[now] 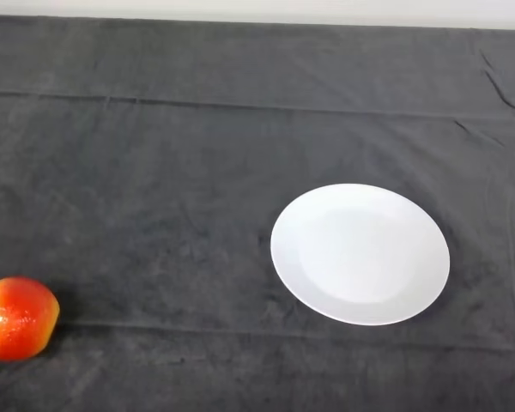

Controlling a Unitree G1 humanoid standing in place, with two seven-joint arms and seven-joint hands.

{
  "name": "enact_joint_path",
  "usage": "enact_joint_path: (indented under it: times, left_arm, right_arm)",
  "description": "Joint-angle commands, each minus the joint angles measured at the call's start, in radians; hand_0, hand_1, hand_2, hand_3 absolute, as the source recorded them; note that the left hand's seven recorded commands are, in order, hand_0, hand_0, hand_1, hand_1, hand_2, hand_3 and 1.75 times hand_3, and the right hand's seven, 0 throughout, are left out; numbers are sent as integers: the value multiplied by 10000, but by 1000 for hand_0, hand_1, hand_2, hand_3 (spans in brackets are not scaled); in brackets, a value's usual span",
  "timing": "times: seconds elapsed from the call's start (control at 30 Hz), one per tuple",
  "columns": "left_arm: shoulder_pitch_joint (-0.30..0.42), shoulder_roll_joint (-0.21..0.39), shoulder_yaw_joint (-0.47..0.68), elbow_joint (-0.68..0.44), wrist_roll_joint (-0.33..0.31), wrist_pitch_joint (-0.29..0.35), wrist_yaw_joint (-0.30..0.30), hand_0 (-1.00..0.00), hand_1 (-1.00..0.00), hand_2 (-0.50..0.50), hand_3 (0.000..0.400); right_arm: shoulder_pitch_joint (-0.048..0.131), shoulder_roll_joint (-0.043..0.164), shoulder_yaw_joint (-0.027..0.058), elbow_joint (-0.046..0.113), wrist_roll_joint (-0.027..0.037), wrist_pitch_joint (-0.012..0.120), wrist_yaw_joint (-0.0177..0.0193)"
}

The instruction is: Move the apple to the plate

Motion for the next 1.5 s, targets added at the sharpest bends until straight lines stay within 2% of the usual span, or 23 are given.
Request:
enact_joint_path:
  times: [0.03,0.33,0.6,0.93,1.5]
  left_arm:
    - [-353,-130,-325,-484,274,-9,-53,0,0,0,0]
    - [-834,-238,-687,-642,750,-337,-106,0,0,0,0]
    - [-1333,-553,-1163,-726,1323,-891,-111,0,0,0,0]
    - [-1845,-1239,-1814,-688,2070,-1768,-113,0,0,0,0]
    - [-2684,-2460,-2765,-404,3070,-2771,-154,0,0,0,0]
  right_arm:
    - [36,-266,-74,-139,109,21,-4]
    - [38,-263,-73,-146,108,21,-7]
    - [39,-260,-71,-153,108,22,-11]
    - [41,-256,-69,-161,107,23,-16]
    - [44,-253,-68,-169,107,24,-21]
